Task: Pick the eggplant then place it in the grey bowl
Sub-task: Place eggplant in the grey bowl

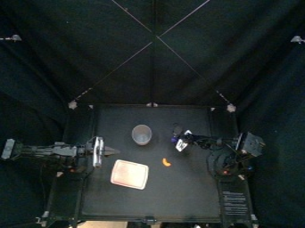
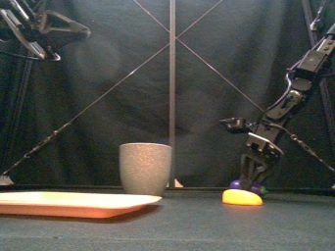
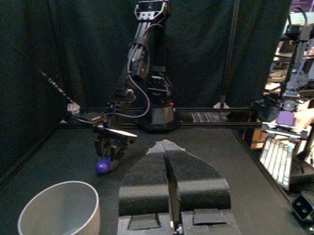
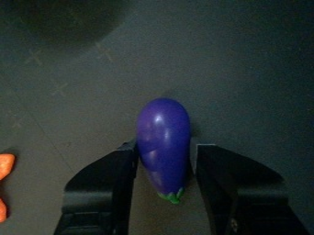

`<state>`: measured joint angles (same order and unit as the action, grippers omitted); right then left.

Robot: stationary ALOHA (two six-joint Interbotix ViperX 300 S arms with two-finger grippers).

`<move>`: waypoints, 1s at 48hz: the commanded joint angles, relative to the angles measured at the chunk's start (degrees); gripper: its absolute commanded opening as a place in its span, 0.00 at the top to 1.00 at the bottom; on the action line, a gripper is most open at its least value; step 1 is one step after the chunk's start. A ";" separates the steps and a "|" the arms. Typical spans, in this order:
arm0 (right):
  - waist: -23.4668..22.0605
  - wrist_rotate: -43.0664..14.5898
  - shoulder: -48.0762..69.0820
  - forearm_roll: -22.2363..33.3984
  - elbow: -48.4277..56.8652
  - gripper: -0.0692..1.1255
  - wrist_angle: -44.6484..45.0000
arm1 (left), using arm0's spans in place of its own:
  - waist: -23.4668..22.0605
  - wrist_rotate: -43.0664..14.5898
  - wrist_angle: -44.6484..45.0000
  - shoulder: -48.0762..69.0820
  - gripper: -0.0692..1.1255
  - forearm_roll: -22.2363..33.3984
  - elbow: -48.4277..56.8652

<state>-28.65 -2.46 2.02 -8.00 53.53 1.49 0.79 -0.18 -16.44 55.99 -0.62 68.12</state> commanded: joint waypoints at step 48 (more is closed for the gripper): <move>10.20 0.62 -6.06 0.62 -33.31 0.37 -2.20 | 0.26 -0.09 -0.26 -0.09 0.97 -0.09 -0.26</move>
<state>-17.93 -1.85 -4.04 -7.82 22.76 0.00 0.88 -0.18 -16.44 56.07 -0.62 68.55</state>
